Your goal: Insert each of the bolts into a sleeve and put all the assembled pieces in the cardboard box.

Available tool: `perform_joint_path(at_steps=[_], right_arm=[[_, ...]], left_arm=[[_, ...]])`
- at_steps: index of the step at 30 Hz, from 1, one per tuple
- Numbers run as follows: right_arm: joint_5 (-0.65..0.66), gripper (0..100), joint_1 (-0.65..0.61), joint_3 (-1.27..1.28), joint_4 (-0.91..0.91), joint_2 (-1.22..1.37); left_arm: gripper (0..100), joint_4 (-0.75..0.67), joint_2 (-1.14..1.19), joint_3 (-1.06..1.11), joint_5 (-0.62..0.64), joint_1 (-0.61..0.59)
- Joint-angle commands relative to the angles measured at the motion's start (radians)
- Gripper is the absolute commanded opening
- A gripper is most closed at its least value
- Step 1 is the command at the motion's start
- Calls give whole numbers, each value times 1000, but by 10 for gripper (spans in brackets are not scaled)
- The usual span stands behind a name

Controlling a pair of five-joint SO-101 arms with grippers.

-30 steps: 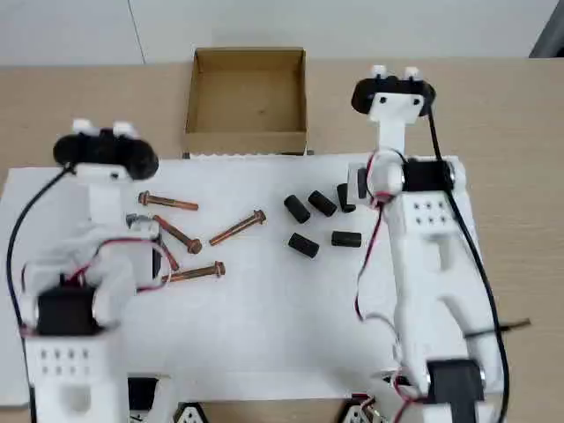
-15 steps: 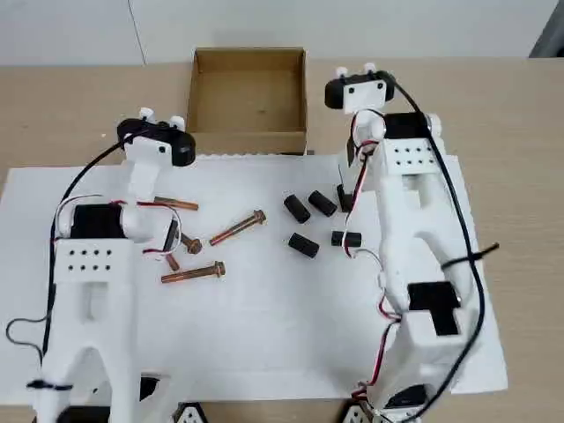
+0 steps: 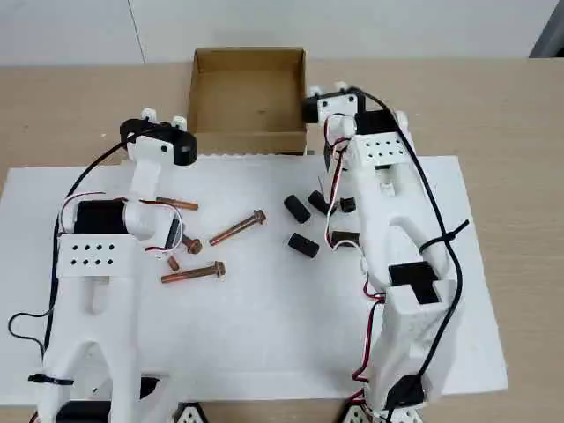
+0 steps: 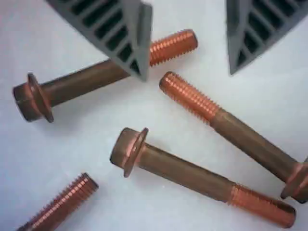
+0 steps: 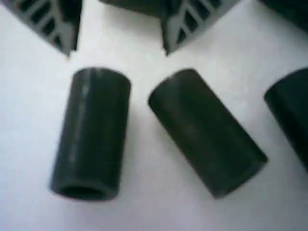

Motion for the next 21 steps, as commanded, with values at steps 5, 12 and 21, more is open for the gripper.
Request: perform_joint_path(at_steps=[5,12,21], right_arm=[[-2,126,-7,-80,-33,68],[41,126,-5,-100,-70,102],[74,126,31,-100,-91,151]], left_arm=[[108,-15,0,-38,-2,-5],[108,-14,0,-38,-2,-5],[108,-14,0,-38,-2,0]])
